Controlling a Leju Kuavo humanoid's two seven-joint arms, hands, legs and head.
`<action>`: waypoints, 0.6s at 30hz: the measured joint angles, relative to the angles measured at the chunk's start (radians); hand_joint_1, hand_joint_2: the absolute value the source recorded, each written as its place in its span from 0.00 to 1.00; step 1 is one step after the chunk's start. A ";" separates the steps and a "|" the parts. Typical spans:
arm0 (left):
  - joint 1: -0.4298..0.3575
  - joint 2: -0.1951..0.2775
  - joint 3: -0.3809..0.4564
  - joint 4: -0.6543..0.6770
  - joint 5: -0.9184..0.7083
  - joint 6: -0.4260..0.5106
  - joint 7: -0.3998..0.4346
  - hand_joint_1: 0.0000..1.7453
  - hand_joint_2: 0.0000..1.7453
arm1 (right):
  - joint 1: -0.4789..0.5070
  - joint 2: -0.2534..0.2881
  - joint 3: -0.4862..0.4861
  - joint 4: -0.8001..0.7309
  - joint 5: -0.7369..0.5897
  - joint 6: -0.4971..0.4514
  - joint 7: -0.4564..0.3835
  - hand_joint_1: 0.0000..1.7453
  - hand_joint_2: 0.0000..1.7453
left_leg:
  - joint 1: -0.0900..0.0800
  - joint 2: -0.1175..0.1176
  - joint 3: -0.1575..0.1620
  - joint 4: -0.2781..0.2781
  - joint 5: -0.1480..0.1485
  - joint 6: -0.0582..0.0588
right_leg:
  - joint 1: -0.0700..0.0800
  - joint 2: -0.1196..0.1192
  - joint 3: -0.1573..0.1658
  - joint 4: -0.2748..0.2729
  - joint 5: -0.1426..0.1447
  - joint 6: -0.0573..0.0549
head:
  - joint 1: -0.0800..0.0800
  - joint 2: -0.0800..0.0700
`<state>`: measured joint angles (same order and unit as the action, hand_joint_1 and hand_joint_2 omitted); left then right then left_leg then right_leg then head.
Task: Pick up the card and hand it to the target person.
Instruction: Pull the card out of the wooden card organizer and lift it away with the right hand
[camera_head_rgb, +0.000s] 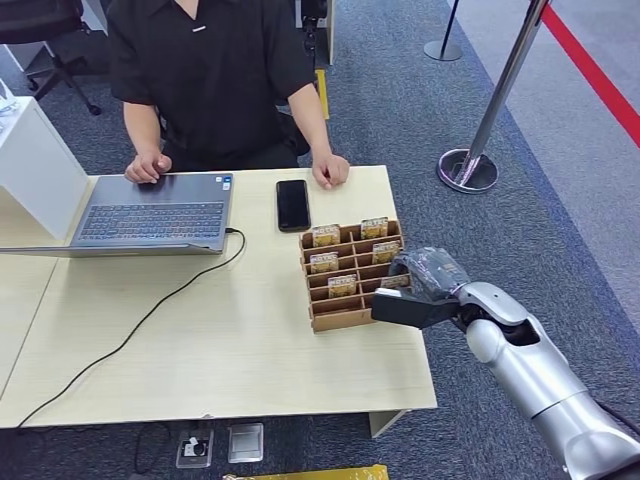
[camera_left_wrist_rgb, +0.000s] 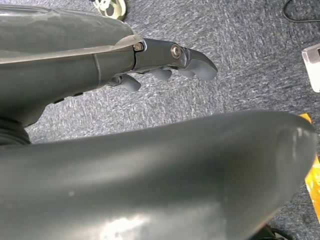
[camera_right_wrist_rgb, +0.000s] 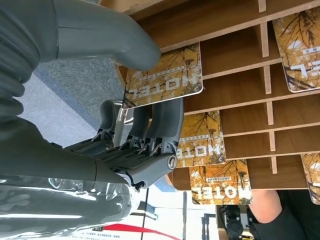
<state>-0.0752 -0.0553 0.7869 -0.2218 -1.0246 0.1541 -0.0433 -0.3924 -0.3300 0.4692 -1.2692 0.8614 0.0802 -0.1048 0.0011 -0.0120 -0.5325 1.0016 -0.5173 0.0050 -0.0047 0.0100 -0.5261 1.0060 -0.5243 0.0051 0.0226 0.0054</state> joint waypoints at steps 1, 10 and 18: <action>0.000 0.000 0.000 0.000 0.000 0.000 0.000 0.00 0.00 | 0.001 0.000 0.000 0.000 0.000 -0.001 0.000 0.65 1.00 | 0.000 0.000 0.000 0.000 0.000 0.000 | 0.000 0.000 0.000 0.000 0.000 0.000 | 0.000 0.000; -0.001 0.000 0.000 0.000 0.000 0.000 0.000 0.00 0.75 | 0.003 0.000 0.000 -0.001 0.000 -0.008 -0.012 1.00 1.00 | 0.000 0.000 0.000 0.000 0.000 0.000 | 0.000 0.000 0.000 0.000 0.000 0.000 | 0.000 0.000; -0.001 -0.001 -0.002 0.000 -0.033 0.027 -0.030 0.00 1.00 | 0.016 0.002 -0.006 -0.003 -0.003 -0.051 -0.030 1.00 1.00 | 0.000 0.000 0.000 0.000 0.000 0.000 | 0.000 0.000 0.000 0.000 0.000 0.000 | 0.000 0.000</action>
<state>-0.0763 -0.0560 0.7846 -0.2216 -1.0572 0.1809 -0.0736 -0.3760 -0.3281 0.4635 -1.2719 0.8579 0.0290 -0.1345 0.0011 -0.0119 -0.5324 1.0016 -0.5172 0.0050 -0.0047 0.0100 -0.5260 1.0060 -0.5243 0.0050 0.0226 0.0056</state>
